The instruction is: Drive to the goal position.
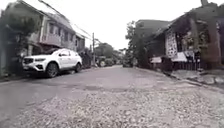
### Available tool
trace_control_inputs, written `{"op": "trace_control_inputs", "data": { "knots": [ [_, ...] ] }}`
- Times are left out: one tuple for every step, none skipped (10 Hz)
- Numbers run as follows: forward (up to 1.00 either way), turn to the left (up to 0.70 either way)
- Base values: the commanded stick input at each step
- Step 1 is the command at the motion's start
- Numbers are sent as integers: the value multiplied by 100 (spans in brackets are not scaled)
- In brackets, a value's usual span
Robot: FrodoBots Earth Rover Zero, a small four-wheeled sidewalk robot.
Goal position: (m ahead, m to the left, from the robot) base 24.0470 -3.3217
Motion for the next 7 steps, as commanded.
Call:
{"op": "trace_control_inputs", "data": {
  "knots": [
    [100,0],
    [100,0],
    [100,0],
    [100,0],
    [100,0],
    [100,0],
    [100,0]
  ]
}}
